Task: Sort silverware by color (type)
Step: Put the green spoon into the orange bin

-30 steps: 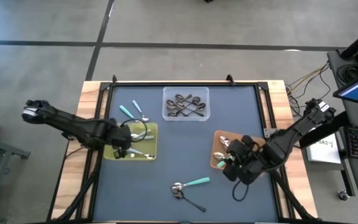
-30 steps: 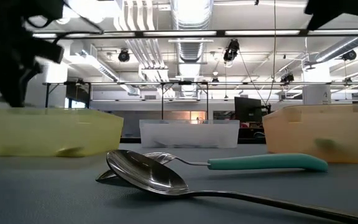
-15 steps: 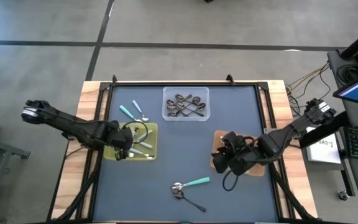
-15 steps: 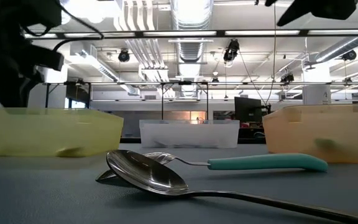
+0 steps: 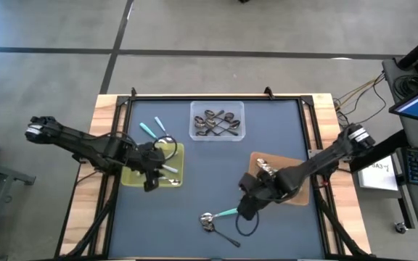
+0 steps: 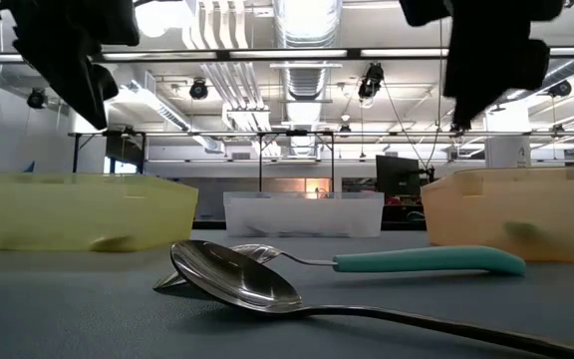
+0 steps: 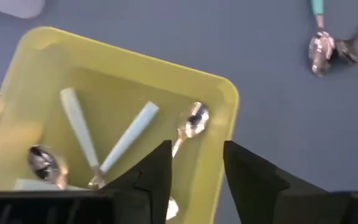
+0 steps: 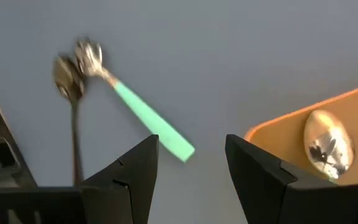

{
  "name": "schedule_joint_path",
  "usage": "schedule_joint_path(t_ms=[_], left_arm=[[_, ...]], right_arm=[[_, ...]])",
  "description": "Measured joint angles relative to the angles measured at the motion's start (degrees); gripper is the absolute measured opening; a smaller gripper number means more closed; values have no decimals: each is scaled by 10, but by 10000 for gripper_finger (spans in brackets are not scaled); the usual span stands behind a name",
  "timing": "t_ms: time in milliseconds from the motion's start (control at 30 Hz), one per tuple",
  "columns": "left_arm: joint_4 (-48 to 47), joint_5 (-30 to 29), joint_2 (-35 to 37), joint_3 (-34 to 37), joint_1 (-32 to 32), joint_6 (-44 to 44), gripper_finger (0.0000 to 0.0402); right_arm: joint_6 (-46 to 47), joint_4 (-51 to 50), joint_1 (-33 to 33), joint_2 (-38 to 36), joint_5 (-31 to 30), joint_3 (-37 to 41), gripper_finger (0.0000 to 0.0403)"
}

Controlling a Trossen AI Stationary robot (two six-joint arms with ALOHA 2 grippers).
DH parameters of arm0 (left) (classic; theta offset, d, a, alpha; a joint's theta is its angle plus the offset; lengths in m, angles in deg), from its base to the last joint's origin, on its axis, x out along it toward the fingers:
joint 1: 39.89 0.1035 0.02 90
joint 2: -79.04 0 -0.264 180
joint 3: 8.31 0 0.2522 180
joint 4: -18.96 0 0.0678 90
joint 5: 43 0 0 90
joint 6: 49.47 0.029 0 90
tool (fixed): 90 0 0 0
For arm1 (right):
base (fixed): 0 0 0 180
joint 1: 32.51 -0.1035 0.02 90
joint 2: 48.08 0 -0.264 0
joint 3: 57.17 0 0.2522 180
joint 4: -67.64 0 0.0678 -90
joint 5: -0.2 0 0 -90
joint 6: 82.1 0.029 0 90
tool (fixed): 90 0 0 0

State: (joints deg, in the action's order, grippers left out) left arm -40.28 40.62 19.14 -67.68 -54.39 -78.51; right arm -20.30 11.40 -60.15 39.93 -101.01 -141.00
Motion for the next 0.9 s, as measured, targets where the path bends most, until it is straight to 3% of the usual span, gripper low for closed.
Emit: schedule_joint_path(t_ms=[200, 433, 900], left_arm=[[35, 41, 0, 12, -5, -12, 159], [94, 43, 0, 13, -11, -15, 164], [95, 39, 0, 14, -11, -10, 165]], right_arm=[[-125, 55, -5, 51, 49, 0, 176], [-316, 111, -3, 98, 87, 0, 154], [-389, 152, 13, 151, 87, 0, 134]])
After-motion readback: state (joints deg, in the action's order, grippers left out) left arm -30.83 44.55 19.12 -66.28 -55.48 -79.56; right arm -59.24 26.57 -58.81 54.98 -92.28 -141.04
